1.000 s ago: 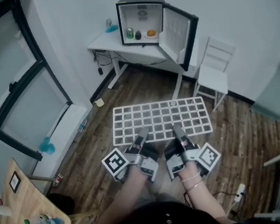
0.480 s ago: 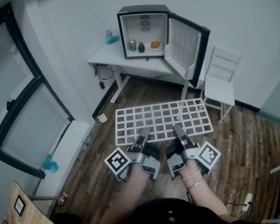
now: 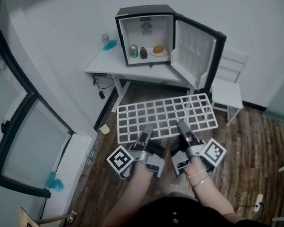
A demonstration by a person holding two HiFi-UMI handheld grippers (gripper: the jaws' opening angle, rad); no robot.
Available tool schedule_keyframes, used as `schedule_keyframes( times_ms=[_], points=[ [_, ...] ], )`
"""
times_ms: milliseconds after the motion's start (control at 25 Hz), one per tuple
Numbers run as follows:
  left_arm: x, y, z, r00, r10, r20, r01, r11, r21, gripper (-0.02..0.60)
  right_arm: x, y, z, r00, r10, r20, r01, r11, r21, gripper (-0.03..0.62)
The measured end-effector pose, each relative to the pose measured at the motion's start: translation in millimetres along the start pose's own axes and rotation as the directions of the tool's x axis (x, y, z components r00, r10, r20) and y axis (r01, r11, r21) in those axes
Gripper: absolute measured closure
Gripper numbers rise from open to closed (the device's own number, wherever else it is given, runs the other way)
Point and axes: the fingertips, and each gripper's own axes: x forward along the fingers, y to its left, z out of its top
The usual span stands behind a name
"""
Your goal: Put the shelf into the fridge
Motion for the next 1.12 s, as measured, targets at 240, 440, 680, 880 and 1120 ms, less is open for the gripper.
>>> schedule_keyframes(
  times_ms=[240, 440, 680, 880, 1120],
  points=[
    [27, 10, 27, 1.000, 0.014, -0.008, -0.014, 1.000, 0.001, 0.548, 36, -12, 5, 1.000, -0.024, 0.011, 0.024, 0.999, 0.021, 0.559],
    [46, 18, 43, 1.000, 0.009, -0.007, -0.009, 1.000, 0.010, 0.548, 60, -20, 12, 1.000, -0.018, 0.007, 0.018, 1.000, 0.023, 0.559],
    [87, 33, 62, 1.000, 0.017, -0.012, -0.017, 1.000, 0.004, 0.548, 101, -37, 34, 1.000, -0.023, -0.005, 0.023, 0.999, 0.039, 0.559],
    [138, 48, 82, 1.000, 0.015, -0.016, -0.016, 1.000, -0.010, 0.548, 149, -50, 63, 1.000, -0.025, -0.007, 0.025, 0.999, 0.045, 0.559],
    [209, 63, 111, 1.000, 0.024, -0.020, -0.024, 1.000, 0.001, 0.548, 213, -65, 103, 0.999, -0.030, -0.015, 0.030, 0.998, 0.052, 0.559]
  ],
)
